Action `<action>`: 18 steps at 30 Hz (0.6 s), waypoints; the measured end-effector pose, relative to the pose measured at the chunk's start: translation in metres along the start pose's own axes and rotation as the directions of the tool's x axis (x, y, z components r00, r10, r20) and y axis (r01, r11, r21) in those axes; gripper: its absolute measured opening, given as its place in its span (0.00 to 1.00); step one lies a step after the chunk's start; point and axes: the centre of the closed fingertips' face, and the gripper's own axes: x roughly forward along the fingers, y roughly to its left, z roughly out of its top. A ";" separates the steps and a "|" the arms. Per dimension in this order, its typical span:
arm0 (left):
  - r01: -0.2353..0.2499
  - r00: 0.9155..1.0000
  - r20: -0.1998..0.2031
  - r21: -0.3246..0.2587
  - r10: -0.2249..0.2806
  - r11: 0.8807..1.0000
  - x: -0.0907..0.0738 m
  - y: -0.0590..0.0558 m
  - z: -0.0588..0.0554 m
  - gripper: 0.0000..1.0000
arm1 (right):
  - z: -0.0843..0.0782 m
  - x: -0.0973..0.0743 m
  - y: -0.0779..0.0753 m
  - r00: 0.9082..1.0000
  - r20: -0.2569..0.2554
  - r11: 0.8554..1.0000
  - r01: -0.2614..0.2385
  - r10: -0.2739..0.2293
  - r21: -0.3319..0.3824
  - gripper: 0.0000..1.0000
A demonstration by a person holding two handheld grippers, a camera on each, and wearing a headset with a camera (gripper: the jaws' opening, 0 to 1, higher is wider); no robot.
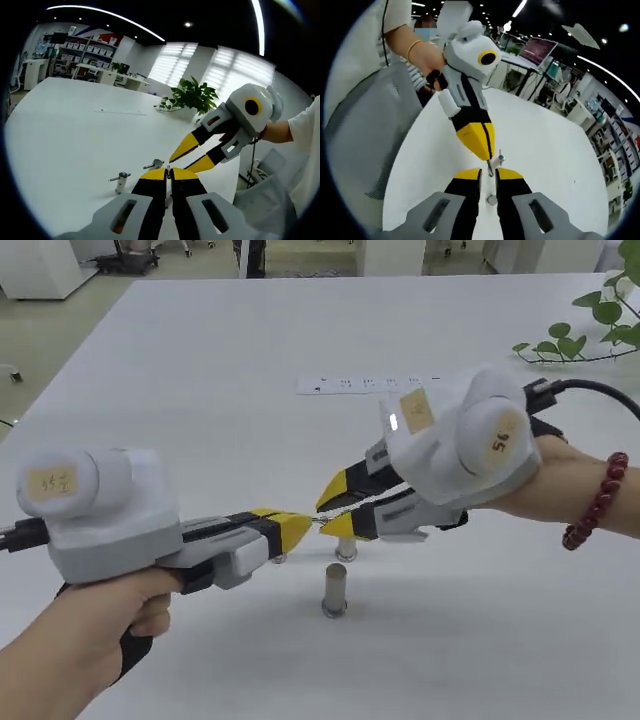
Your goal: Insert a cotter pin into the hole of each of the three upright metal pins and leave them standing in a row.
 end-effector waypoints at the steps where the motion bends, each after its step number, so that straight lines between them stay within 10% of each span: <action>1: 0.001 1.000 -0.003 0.011 -0.001 1.000 0.000 0.000 0.000 0.00 | -0.001 -0.001 0.001 1.000 0.005 0.999 -0.008 0.007 0.033 0.14; 8: 0.034 0.999 -0.025 0.101 -0.031 0.994 -0.003 -0.003 -0.005 0.00 | 0.000 -0.008 0.008 0.990 0.124 0.953 -0.100 0.067 0.285 0.18; 18: 0.144 0.989 -0.055 0.188 -0.136 0.971 -0.004 -0.020 -0.009 0.00 | -0.002 -0.019 0.018 0.971 0.212 0.921 -0.177 0.107 0.347 0.18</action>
